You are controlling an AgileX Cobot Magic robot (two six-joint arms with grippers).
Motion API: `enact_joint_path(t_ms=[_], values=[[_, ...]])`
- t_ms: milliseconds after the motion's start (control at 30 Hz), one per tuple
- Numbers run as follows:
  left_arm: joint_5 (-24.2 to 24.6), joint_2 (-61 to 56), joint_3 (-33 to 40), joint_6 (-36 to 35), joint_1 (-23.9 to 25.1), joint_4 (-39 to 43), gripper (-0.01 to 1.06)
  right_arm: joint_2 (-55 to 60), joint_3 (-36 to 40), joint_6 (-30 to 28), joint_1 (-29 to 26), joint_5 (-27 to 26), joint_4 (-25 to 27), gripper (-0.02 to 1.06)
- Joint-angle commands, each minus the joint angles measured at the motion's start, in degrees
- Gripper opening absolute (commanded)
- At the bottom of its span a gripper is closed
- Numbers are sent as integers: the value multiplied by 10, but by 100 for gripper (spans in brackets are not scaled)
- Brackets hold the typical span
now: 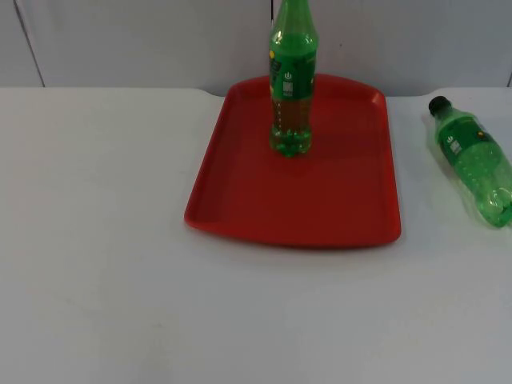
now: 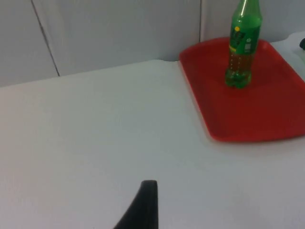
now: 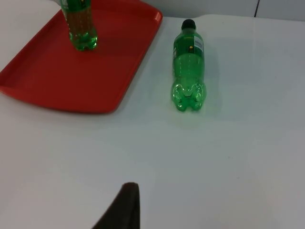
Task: Place the bottle upright on the tray.
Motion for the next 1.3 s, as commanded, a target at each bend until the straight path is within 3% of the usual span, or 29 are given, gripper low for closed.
enact_joint_path(t_ms=[0, 267, 433, 1267], values=[[1, -2, 2, -11, 2, 9, 90, -2, 0, -1, -3, -3, 3, 105], [2, -2, 5, -11, 2, 12, 90, -2, 0, -1, -3, -3, 3, 105], [-12, -2, 54, -30, 2, -8, 90, -2, 0, -1, -3, -3, 3, 105], [8, -2, 65, -15, 2, 9, 90, -2, 0, -1, -3, -3, 3, 105]])
